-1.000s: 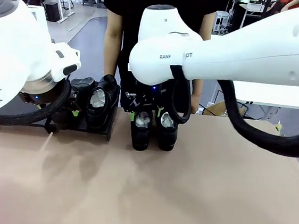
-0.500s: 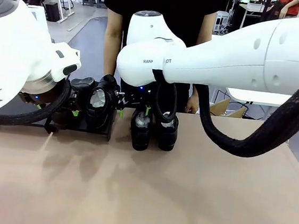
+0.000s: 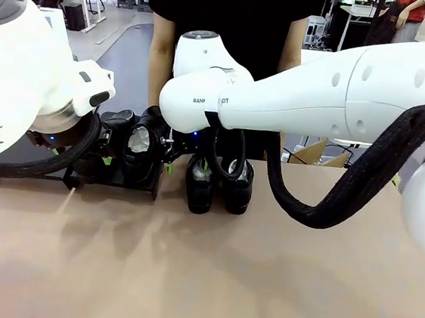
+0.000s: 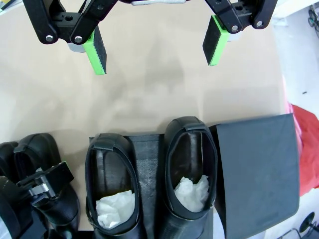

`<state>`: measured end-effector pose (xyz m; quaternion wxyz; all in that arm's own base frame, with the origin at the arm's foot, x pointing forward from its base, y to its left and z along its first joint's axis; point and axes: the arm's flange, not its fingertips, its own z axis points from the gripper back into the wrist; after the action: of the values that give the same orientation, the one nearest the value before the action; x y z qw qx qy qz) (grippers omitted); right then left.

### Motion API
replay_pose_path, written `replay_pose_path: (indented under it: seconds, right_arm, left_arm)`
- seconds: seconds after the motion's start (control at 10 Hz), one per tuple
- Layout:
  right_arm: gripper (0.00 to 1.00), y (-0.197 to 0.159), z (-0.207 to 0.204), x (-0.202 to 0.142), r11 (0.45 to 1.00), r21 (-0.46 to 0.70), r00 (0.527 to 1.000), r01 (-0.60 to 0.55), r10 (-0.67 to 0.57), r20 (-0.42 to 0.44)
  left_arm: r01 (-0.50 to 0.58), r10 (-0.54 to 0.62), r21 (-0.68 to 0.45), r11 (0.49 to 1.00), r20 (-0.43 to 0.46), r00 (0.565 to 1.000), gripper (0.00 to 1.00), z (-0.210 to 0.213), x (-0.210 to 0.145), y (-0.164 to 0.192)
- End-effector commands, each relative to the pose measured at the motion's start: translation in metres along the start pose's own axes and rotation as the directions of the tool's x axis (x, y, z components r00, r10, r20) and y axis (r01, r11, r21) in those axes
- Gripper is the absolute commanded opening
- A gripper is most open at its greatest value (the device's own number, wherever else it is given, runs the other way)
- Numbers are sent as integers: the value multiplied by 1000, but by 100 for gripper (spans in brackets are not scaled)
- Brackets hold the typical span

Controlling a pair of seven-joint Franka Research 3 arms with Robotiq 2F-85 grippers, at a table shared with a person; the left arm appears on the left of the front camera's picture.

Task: Organize the shoes by placing them on the stand.
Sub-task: Pick up one Shoe and place it in the middle of the table.

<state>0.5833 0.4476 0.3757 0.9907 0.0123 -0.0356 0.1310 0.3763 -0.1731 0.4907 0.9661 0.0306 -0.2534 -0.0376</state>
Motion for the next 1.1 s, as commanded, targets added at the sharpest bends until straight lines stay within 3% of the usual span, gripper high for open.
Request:
replay_pose_path:
  seconds: [0.0,0.2,0.3,0.7,0.8,1.0]
  right_arm:
    - [100,8,1,5,999,-11,999,35,-35,-3]
    - [100,6,-9,6,999,-18,999,43,-43,-30]
    - [91,4,-14,6,999,-25,998,28,-30,-50]
    - [12,4,-17,5,1000,-29,998,-1,-1,-64]
    - [0,3,-17,5,1000,-28,998,3,-5,-67]
    - [0,0,-19,4,999,-27,997,18,-20,-68]
  left_arm:
    - [12,-12,1,1000,-7,1000,100,1,2,3]
    - [12,-12,1,1000,-7,1000,100,1,2,3]
    - [12,-12,1,1000,-7,1000,100,1,2,3]
    - [12,-12,1,1000,-7,1000,100,1,2,3]
    - [12,-12,1,1000,-7,1000,100,1,2,3]
    - [12,-12,1,1000,-7,1000,100,1,2,3]
